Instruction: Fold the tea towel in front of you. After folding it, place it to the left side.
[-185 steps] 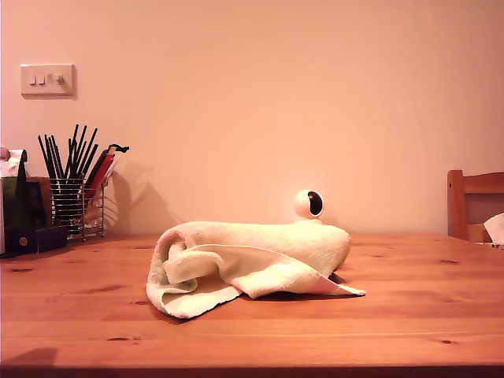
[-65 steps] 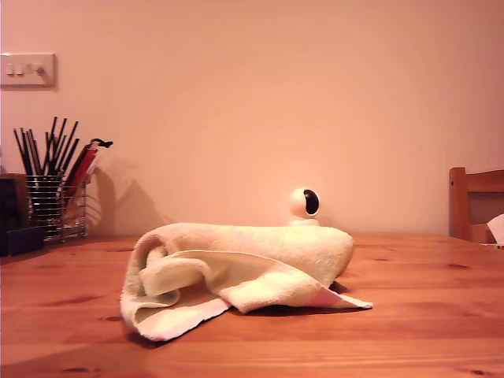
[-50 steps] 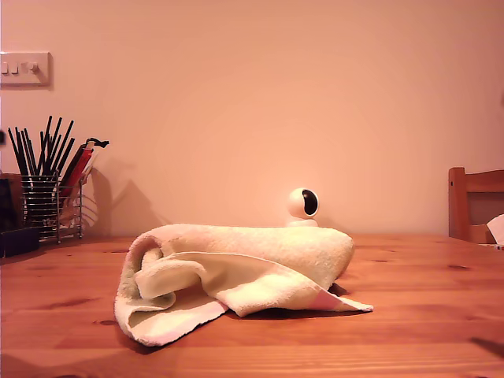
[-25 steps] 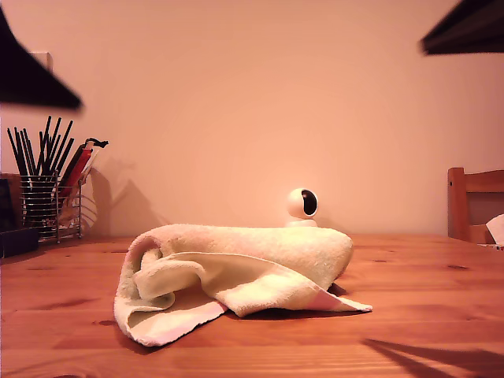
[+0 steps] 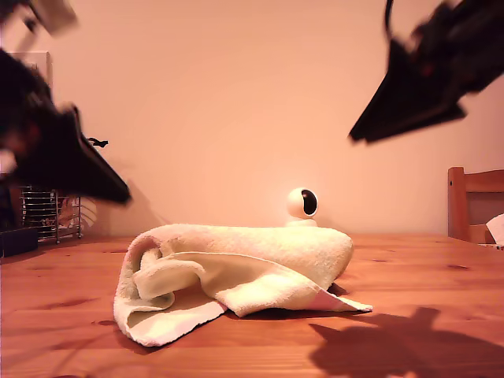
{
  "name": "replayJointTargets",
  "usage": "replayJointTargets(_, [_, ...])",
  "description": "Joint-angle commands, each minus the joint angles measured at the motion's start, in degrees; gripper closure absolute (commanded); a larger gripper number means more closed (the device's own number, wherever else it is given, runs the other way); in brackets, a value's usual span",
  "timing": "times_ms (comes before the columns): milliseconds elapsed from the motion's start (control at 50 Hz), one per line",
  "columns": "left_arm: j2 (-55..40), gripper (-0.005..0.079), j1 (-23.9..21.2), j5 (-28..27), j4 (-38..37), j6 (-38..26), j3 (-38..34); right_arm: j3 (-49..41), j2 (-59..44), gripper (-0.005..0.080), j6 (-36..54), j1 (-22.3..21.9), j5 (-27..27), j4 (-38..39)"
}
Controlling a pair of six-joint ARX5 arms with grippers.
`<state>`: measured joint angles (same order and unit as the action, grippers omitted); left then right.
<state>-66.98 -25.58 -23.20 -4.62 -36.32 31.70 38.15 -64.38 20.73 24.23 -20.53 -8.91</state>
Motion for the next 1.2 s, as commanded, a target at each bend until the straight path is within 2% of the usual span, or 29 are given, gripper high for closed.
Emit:
replayJointTargets(0, [-2.8,0.0433,-0.5,0.4,1.9,-1.8,-0.2,0.9,-2.4,0.0464,0.5,0.8,0.4,1.0])
replayJointTargets(520, [-20.4,0.0422,-2.2,4.8,16.8,-3.0,1.4,1.3,-10.9,0.0465,0.8,2.7,0.4,6.8])
replayJointTargets(600, [-22.3,0.0464,-2.5,4.8,16.7,-3.0,2.3,1.3,-11.8,0.0465,1.1,3.5,0.0,8.3])
replayJointTargets(760, [-23.4,0.0769,-4.0,4.8,15.2,-2.9,4.1,1.3,-13.9,0.0464,2.1,5.9,0.0,11.0])
replayJointTargets(920, [-22.1,0.0762,-6.1,4.9,10.6,-2.7,7.6,1.3,-15.8,0.0454,6.7,9.3,0.4,12.6])
replayJointTargets(1040, [-20.0,0.0762,-7.4,4.9,5.5,-2.7,10.8,1.3,-16.5,0.0427,10.6,12.0,3.3,13.3])
replayJointTargets(1180, [-17.8,0.0762,-9.0,7.3,-0.4,-2.9,13.9,1.4,-17.0,0.0416,11.1,12.8,5.9,16.0])
